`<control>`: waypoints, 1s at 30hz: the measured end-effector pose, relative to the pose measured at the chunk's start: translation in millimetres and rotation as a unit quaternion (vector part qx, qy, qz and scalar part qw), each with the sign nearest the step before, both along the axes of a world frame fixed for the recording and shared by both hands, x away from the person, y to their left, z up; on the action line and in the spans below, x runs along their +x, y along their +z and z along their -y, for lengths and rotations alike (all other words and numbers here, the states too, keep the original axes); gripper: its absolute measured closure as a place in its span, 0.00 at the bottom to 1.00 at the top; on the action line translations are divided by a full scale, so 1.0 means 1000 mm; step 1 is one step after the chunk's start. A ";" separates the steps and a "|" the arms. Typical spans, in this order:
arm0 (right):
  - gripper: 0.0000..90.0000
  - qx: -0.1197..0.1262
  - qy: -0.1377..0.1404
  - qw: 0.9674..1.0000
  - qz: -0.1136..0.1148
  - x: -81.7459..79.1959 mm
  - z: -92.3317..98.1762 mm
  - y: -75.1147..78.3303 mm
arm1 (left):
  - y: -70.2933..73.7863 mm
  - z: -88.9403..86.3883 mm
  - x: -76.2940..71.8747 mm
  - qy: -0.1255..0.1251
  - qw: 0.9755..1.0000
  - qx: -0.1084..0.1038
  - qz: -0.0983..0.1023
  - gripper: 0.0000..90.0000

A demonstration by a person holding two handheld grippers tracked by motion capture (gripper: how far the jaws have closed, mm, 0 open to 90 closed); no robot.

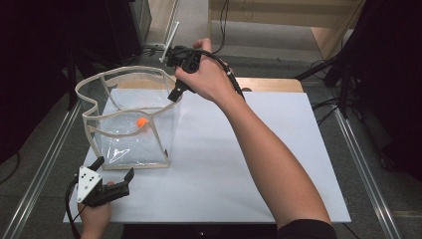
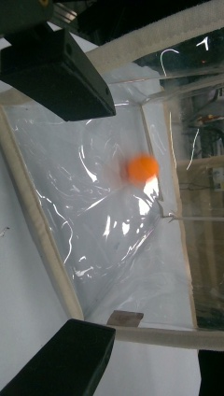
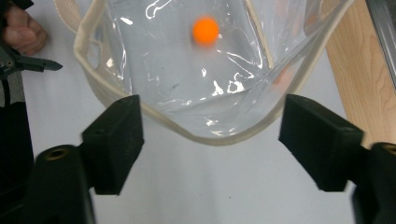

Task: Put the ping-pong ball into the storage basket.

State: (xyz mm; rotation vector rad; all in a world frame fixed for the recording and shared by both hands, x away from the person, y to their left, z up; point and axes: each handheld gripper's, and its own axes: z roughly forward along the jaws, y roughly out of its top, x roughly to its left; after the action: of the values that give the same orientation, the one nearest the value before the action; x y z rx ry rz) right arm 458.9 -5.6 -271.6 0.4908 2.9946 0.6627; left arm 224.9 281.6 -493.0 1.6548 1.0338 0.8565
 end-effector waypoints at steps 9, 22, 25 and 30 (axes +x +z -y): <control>0.00 -0.004 -0.001 1.000 0.006 -0.013 0.015 -0.007 | 0.000 0.000 0.000 0.000 1.000 0.000 -0.001 0.00; 0.00 0.009 -0.006 1.000 0.003 -0.028 0.040 -0.022 | 0.000 0.001 0.000 0.001 1.000 -0.001 0.000 0.00; 0.00 0.010 -0.008 1.000 0.003 -0.032 0.045 -0.027 | 0.000 0.001 0.000 0.000 1.000 -0.001 0.000 0.00; 0.00 0.010 -0.011 1.000 0.002 -0.037 0.052 -0.035 | 0.000 0.001 0.000 0.000 1.000 0.000 0.000 0.00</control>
State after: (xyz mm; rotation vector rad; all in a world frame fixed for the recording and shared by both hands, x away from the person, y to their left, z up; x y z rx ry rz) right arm 421.8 -57.7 -306.7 0.5211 2.9769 0.6927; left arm 225.1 280.7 -493.3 1.6538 1.0338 0.8576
